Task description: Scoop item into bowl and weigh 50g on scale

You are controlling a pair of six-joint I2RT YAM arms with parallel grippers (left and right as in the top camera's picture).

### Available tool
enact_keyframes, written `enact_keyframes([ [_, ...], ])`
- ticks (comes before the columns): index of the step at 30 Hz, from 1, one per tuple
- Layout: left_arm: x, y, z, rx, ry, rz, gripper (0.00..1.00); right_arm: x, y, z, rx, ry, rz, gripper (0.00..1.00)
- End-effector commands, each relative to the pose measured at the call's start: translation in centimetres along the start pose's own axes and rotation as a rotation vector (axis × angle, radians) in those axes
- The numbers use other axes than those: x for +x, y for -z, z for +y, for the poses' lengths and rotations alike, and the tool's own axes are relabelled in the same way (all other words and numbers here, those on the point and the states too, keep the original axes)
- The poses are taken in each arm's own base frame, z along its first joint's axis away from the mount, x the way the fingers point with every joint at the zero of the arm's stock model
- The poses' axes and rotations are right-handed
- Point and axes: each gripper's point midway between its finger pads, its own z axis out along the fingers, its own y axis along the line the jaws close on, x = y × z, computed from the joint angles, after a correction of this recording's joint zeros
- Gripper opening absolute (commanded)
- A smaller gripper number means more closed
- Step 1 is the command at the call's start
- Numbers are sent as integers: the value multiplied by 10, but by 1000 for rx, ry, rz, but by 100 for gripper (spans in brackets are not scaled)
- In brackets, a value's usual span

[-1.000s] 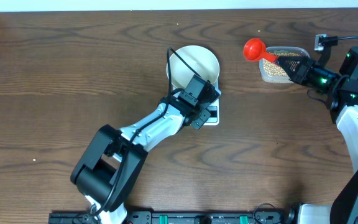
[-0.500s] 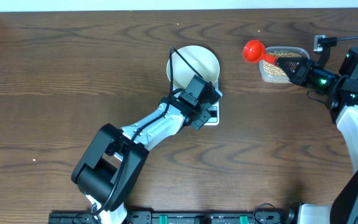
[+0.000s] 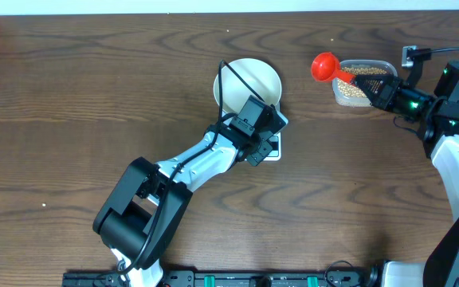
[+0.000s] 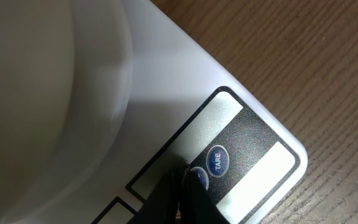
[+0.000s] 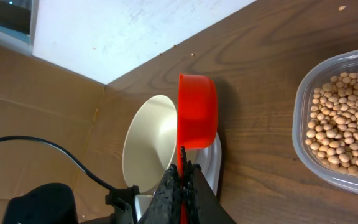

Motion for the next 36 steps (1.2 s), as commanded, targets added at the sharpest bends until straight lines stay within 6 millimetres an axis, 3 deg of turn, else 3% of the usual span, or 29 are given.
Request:
enact_keyframes([
  [1, -2, 2, 1, -7, -17, -2, 7, -7, 5, 6, -11, 36, -14, 1],
  [9, -47, 60, 7, -43, 5, -172, 7, -7, 6, 5, -10, 36, -16, 1],
  [13, -52, 70, 7, -43, 53, -199, 7, -7, 6, 5, -10, 36, -16, 1],
  [22, -40, 64, 5, -33, 67, -151, 7, -7, 6, 5, -10, 36, -16, 1],
  [36, -4, 17, 8, -48, 73, 0, 7, -6, 5, 5, -9, 30, -12, 1],
])
